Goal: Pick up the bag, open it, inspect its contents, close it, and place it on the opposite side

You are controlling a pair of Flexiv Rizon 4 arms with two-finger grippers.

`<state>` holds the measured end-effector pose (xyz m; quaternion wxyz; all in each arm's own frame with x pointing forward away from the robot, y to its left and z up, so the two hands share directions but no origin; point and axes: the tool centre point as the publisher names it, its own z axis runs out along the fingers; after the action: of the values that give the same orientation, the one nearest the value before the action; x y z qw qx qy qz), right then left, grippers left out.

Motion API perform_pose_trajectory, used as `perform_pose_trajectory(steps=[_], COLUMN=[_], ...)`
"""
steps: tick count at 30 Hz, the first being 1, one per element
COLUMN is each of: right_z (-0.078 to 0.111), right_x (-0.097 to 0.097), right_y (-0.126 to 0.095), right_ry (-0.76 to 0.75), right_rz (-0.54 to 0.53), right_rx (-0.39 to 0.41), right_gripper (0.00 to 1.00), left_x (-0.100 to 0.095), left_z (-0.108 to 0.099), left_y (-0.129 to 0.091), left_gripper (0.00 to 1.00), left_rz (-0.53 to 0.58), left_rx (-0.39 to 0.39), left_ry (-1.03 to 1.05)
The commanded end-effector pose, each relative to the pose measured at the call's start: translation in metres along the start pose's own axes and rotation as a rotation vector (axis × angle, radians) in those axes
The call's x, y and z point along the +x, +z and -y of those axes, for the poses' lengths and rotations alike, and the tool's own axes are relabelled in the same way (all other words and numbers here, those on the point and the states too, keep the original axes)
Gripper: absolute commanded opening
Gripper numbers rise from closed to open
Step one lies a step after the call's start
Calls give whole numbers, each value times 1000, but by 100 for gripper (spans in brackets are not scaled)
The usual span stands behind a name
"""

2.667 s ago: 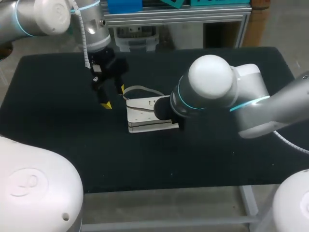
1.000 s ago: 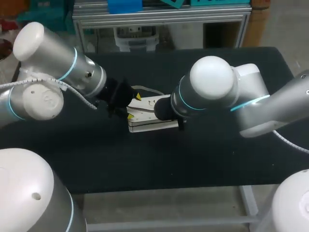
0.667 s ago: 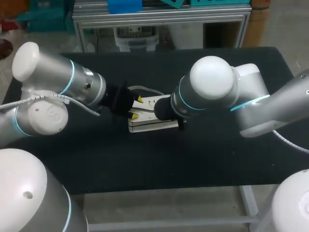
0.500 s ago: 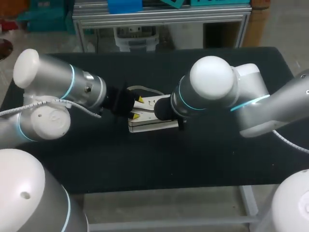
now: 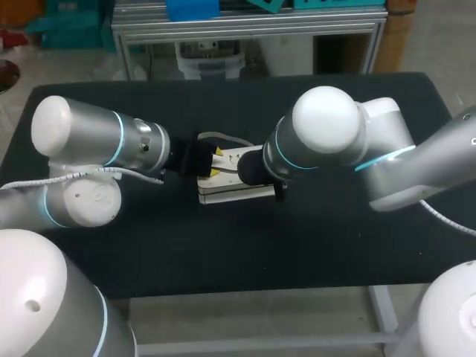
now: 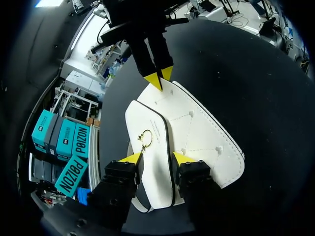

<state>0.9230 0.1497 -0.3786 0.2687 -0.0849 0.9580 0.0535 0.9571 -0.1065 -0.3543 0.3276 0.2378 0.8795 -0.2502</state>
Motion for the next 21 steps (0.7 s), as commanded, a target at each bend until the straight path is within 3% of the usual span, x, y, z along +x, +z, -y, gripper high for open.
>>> perform_pose_trajectory(steps=[1, 5, 9, 21], right_z=[0, 0, 0, 0], right_x=[1, 1, 1, 1], right_y=[1, 1, 1, 1], right_ry=[0, 0, 0, 0], right_rz=[3, 3, 3, 3], right_rx=[-1, -1, -1, -1], right_gripper=[0, 0, 0, 0], left_x=[-5, -14, -24, -62], left_z=[-1, -4, -7, -20], left_y=[13, 8, 2, -5], left_gripper=[27, 1, 0, 0], left_rz=[16, 29, 5, -205], left_rx=[-34, -47, -34, 20], left_ry=[-20, -48, -107, -295])
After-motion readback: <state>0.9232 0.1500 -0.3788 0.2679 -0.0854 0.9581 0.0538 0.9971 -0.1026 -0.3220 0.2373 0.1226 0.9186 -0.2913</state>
